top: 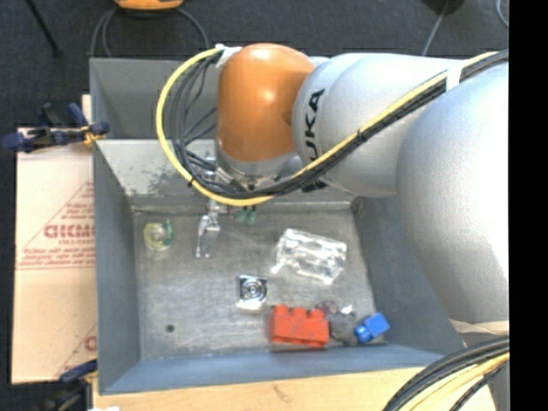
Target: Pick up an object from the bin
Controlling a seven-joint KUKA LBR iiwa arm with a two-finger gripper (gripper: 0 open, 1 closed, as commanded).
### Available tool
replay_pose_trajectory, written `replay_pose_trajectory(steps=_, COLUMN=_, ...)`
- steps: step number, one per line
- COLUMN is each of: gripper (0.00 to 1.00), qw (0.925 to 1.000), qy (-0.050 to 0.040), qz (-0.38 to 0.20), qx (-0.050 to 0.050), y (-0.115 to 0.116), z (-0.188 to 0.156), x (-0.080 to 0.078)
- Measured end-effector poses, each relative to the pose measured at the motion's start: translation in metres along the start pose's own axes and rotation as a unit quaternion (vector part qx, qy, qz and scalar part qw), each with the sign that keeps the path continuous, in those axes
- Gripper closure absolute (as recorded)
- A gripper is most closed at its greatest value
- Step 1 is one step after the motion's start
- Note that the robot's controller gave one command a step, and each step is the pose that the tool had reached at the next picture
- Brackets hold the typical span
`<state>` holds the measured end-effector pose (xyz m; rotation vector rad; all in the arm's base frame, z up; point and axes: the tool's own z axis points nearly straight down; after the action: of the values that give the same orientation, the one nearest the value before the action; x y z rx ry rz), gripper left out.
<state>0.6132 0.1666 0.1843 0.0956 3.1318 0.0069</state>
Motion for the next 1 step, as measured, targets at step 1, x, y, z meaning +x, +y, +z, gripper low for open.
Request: replay_pose_trajectory(steps=1, gripper=0.0, qw=0.9997, qy=0.0057, qz=0.023, qx=0.002, y=0.0092, z=0.1005, x=-0.0186)
